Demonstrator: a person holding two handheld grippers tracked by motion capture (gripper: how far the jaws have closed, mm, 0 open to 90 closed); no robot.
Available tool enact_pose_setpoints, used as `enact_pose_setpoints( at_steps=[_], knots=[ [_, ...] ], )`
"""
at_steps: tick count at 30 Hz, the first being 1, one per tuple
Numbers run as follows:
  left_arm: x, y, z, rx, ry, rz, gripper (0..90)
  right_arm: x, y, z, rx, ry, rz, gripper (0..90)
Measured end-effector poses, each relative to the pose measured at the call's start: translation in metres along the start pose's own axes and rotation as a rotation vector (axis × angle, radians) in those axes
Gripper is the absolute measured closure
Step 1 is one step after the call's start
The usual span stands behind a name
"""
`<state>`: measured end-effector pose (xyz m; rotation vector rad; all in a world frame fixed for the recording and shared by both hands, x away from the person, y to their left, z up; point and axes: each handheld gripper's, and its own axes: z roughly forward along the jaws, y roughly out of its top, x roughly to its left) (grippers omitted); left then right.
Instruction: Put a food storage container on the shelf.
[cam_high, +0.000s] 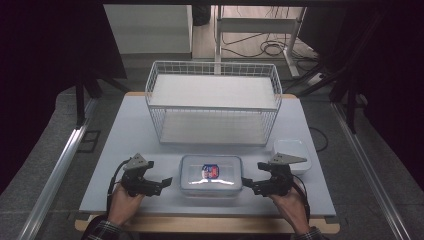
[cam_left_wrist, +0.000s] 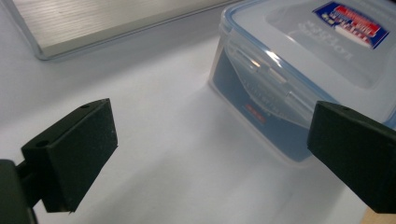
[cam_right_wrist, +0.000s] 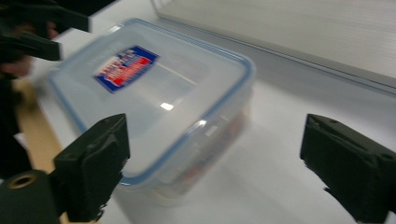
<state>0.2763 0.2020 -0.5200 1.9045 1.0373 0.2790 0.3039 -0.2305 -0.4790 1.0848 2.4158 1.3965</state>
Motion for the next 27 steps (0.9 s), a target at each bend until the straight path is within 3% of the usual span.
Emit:
enact_pose_setpoints(
  at_steps=[1, 4, 5, 9, 13, 16, 17, 18, 20, 24, 26, 27],
  knots=[
    [-0.001, 0.000, 0.001, -0.004, -0.007, 0.004, 1.6, 0.000, 0.000, 0.002, 0.002, 0.022, 0.006, 5.8],
    [-0.002, 0.001, 0.002, 0.002, -0.003, 0.014, 1.7, 0.000, 0.000, 0.004, 0.014, 0.026, 0.001, 5.0],
    [-0.005, 0.004, 0.003, 0.030, -0.015, 0.013, 1.8, 0.000, 0.000, 0.007, 0.029, 0.031, 0.004, 4.9],
    [-0.012, 0.010, 0.007, 0.052, -0.044, 0.021, 2.3, 0.001, 0.002, 0.010, 0.042, 0.019, -0.001, 5.2],
    [-0.017, 0.018, 0.009, 0.064, -0.046, 0.035, 1.7, 0.005, 0.006, 0.012, 0.051, 0.005, 0.002, 3.5],
    [-0.016, 0.022, 0.009, 0.054, -0.075, 0.016, 1.5, 0.006, 0.008, 0.014, 0.066, 0.022, 0.025, 3.1],
    [-0.016, 0.026, 0.010, 0.042, -0.113, 0.000, 1.4, 0.006, 0.010, 0.016, 0.074, 0.029, 0.031, 3.2],
    [-0.016, 0.026, 0.010, 0.042, -0.113, 0.000, 1.5, 0.006, 0.010, 0.016, 0.074, 0.029, 0.031, 3.2],
    [-0.016, 0.030, 0.014, 0.048, -0.131, 0.009, 1.6, 0.005, 0.012, 0.021, 0.086, 0.045, 0.053, 4.4],
    [-0.016, 0.034, 0.025, 0.065, -0.175, -0.014, 1.5, 0.002, 0.013, 0.031, 0.102, 0.089, 0.082, 4.9],
    [-0.015, 0.036, 0.038, 0.104, -0.225, -0.037, 0.7, 0.001, 0.014, 0.037, 0.120, 0.105, 0.089, 5.0],
    [-0.015, 0.036, 0.038, 0.104, -0.225, -0.037, 0.4, 0.001, 0.014, 0.037, 0.120, 0.105, 0.089, 5.0]
  ],
)
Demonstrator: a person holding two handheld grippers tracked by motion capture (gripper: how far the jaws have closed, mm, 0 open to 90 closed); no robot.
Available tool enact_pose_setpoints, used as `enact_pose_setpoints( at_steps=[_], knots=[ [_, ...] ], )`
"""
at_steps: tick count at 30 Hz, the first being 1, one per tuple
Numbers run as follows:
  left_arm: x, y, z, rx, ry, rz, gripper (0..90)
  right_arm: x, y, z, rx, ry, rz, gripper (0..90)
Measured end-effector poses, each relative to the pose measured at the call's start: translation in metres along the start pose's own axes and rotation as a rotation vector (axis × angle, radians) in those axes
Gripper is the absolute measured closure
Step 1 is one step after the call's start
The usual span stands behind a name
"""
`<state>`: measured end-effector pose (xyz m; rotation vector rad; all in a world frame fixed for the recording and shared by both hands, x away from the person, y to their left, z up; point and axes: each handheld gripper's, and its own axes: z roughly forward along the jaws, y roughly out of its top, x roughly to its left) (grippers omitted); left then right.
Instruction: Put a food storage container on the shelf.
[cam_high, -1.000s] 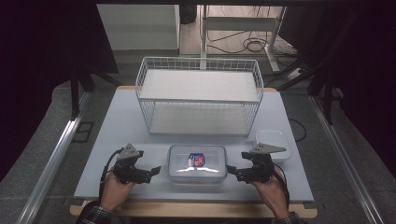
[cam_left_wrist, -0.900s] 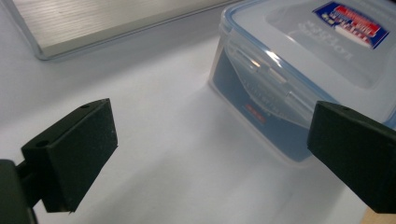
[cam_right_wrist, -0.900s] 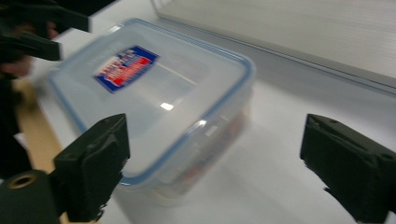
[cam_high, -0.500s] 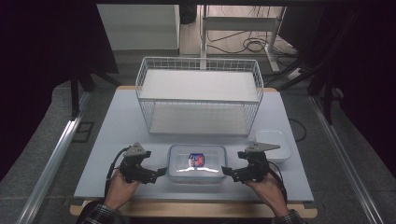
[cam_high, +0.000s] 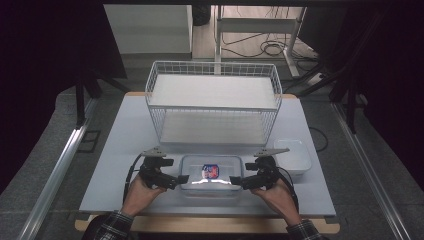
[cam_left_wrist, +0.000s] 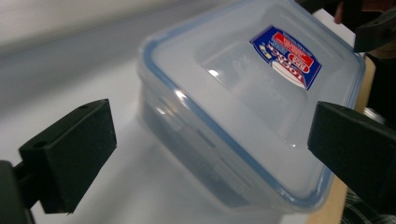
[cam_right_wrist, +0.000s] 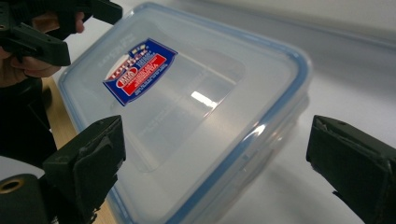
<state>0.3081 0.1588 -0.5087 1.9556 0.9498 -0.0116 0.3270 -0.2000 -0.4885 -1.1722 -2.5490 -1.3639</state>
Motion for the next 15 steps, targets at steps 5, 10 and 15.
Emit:
enact_pose_setpoints(
  at_steps=[5, 10, 15],
  knots=[
    [0.007, -0.001, 0.018, 0.060, -0.119, -0.060, 0.0, -0.007, -0.001, 0.013, 0.050, 0.055, 0.051, 5.1],
    [0.007, -0.002, 0.018, 0.104, -0.162, -0.130, 2.4, -0.012, -0.003, 0.016, 0.085, 0.119, 0.148, 8.7],
    [0.006, -0.008, 0.009, 0.104, -0.181, -0.163, 14.9, -0.016, -0.005, 0.006, 0.108, 0.148, 0.237, 24.3]
  ],
)
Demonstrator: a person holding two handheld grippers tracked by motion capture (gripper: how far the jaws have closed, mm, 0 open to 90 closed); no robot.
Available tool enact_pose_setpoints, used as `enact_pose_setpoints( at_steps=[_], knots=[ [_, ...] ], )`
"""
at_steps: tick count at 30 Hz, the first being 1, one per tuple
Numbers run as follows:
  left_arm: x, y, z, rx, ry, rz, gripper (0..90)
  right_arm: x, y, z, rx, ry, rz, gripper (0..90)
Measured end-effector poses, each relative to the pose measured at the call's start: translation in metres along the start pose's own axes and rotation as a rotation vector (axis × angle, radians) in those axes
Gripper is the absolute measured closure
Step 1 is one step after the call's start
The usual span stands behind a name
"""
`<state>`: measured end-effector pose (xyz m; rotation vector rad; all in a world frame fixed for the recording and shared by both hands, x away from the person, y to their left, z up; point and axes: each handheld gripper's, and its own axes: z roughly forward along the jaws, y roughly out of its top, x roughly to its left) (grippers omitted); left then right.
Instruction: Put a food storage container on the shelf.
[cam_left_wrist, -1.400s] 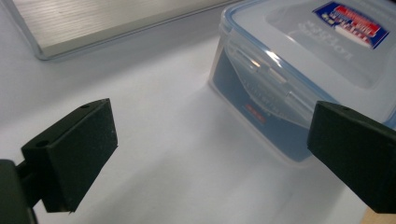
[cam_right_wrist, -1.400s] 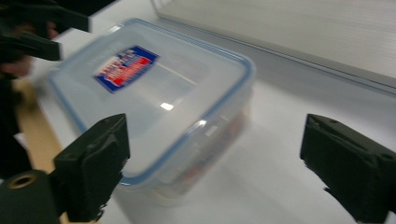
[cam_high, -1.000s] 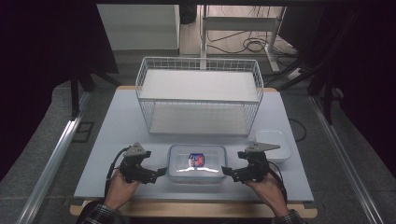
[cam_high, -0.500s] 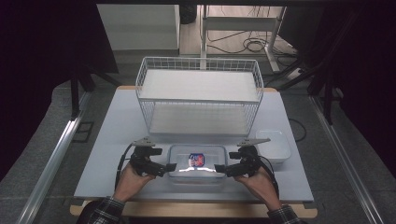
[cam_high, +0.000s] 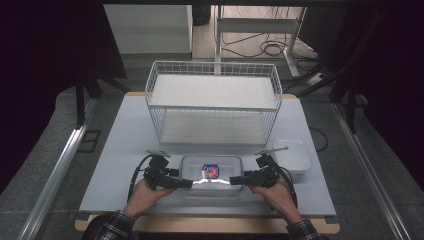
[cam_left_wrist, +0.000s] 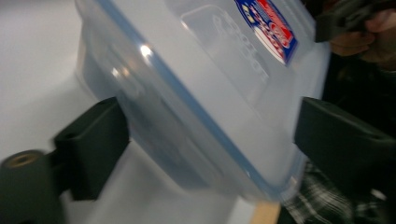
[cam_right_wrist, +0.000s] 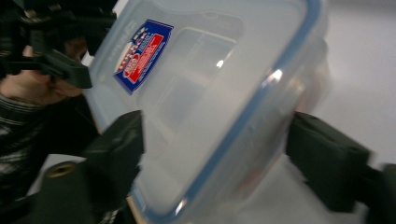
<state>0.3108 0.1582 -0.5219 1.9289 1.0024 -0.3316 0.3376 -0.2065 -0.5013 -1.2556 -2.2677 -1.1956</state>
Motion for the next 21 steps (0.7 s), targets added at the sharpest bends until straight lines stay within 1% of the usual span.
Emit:
enact_pose_setpoints(
  at_steps=[1, 2, 3, 4, 5, 7, 8, 9, 10, 11, 12, 13, 14, 15, 17, 19, 21],
  knots=[
    [-0.002, -0.004, -0.004, -0.011, -0.002, -0.004, 17.6, -0.002, -0.003, -0.005, -0.008, 0.023, 0.029, 31.2],
    [-0.002, -0.004, -0.004, -0.011, -0.002, -0.004, 20.2, -0.003, -0.003, -0.007, -0.013, 0.029, 0.033, 34.0],
    [-0.005, -0.005, -0.008, -0.022, 0.009, -0.006, 24.1, -0.003, -0.004, -0.010, -0.023, 0.032, 0.041, 37.8],
    [-0.005, -0.005, -0.008, -0.022, 0.009, -0.006, 26.0, -0.003, -0.005, -0.012, -0.025, 0.038, 0.046, 40.1],
    [-0.008, -0.007, -0.013, -0.040, 0.011, -0.005, 28.6, -0.001, -0.006, -0.014, -0.032, 0.039, 0.047, 42.5],
    [-0.008, -0.010, -0.016, -0.070, -0.001, -0.034, 35.1, 0.001, -0.008, -0.018, -0.049, 0.039, 0.059, 46.4],
    [-0.008, -0.010, -0.016, -0.070, -0.001, -0.034, 38.1, 0.001, -0.008, -0.018, -0.049, 0.039, 0.059, 46.4],
    [-0.007, -0.012, -0.019, -0.098, -0.010, -0.052, 42.0, 0.004, -0.009, -0.020, -0.066, 0.033, 0.054, 49.0],
    [-0.007, -0.012, -0.019, -0.098, -0.010, -0.052, 43.6, 0.004, -0.009, -0.020, -0.066, 0.033, 0.054, 49.0],
    [-0.009, -0.012, -0.020, -0.120, 0.004, -0.052, 45.0, 0.006, -0.010, -0.022, -0.086, 0.024, 0.059, 50.5],
    [-0.011, -0.011, -0.021, -0.129, 0.017, -0.045, 45.9, 0.008, -0.010, -0.022, -0.096, 0.008, 0.044, 50.9],
    [-0.011, -0.011, -0.021, -0.129, 0.017, -0.045, 47.2, 0.008, -0.010, -0.022, -0.096, 0.008, 0.044, 50.9],
    [-0.012, -0.011, -0.022, -0.138, 0.024, -0.040, 48.3, 0.014, -0.011, -0.024, -0.108, -0.022, 0.016, 51.8],
    [-0.013, -0.010, -0.022, -0.147, 0.030, -0.040, 48.3, 0.014, -0.011, -0.024, -0.108, -0.022, 0.016, 51.8],
    [-0.013, -0.011, -0.023, -0.159, 0.032, -0.037, 49.2, 0.017, -0.012, -0.025, -0.125, -0.040, -0.010, 52.6],
    [-0.013, -0.011, -0.023, -0.168, 0.033, -0.040, 49.4, 0.017, -0.013, -0.025, -0.129, -0.040, -0.012, 52.6],
    [-0.014, -0.011, -0.022, -0.169, 0.044, -0.034, 49.7, 0.019, -0.015, -0.025, -0.147, -0.056, -0.039, 52.8]
  ],
)
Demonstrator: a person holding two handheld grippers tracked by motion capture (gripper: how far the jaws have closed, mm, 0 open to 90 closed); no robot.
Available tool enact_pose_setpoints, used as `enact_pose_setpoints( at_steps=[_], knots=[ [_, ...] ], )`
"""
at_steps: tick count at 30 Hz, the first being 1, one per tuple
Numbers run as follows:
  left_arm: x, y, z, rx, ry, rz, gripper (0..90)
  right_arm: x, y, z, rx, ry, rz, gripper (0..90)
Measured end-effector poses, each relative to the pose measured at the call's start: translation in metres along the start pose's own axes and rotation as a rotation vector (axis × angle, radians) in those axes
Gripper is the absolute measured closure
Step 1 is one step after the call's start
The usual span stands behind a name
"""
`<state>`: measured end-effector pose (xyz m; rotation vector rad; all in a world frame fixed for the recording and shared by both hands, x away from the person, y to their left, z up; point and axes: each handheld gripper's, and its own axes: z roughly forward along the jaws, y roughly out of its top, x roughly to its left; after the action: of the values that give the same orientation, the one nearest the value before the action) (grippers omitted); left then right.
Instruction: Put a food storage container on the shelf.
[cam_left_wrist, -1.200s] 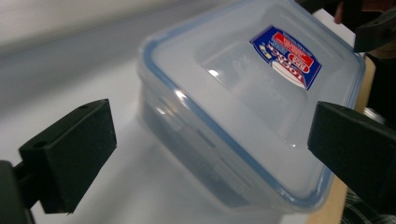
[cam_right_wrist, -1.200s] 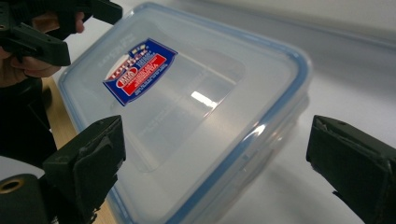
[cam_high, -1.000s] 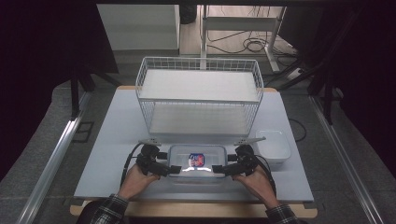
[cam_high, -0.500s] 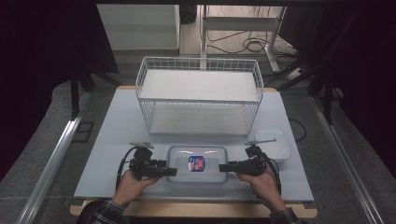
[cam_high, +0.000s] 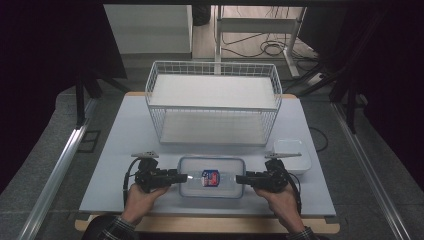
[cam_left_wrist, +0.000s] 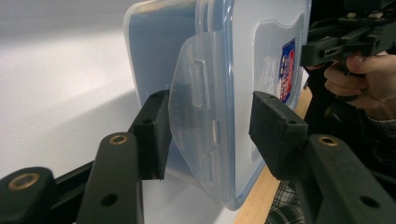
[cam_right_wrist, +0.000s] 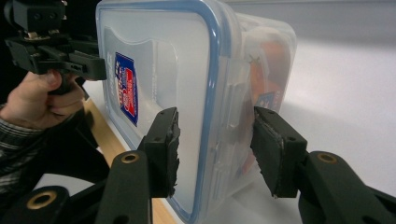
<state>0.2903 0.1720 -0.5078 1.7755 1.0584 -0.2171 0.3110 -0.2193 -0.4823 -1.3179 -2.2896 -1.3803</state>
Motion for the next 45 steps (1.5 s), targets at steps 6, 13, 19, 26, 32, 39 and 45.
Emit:
enact_pose_setpoints(
  at_steps=[6, 13, 19, 26, 32, 39, 45],
  knots=[
    [-0.004, 0.006, -0.004, -0.031, 0.004, 0.012, 49.8, 0.004, 0.003, -0.004, -0.040, -0.010, -0.032, 52.8],
    [-0.009, 0.017, -0.011, -0.045, 0.009, 0.041, 49.9, 0.010, 0.011, -0.008, -0.073, -0.009, -0.067, 52.7],
    [-0.013, 0.028, -0.014, -0.050, 0.013, 0.064, 50.0, 0.013, 0.020, -0.013, -0.090, -0.013, -0.083, 52.6],
    [-0.025, 0.053, -0.025, -0.074, 0.039, 0.110, 49.9, 0.018, 0.040, -0.023, -0.135, -0.005, -0.105, 52.6],
    [-0.028, 0.065, -0.031, -0.091, 0.042, 0.119, 49.9, 0.023, 0.054, -0.027, -0.151, -0.008, -0.126, 52.5],
    [-0.034, 0.088, -0.041, -0.115, 0.053, 0.135, 49.9, 0.028, 0.077, -0.032, -0.166, 0.001, -0.133, 52.4],
    [-0.038, 0.102, -0.048, -0.132, 0.051, 0.152, 49.9, 0.036, 0.093, -0.039, -0.188, -0.008, -0.159, 52.4]
  ],
)
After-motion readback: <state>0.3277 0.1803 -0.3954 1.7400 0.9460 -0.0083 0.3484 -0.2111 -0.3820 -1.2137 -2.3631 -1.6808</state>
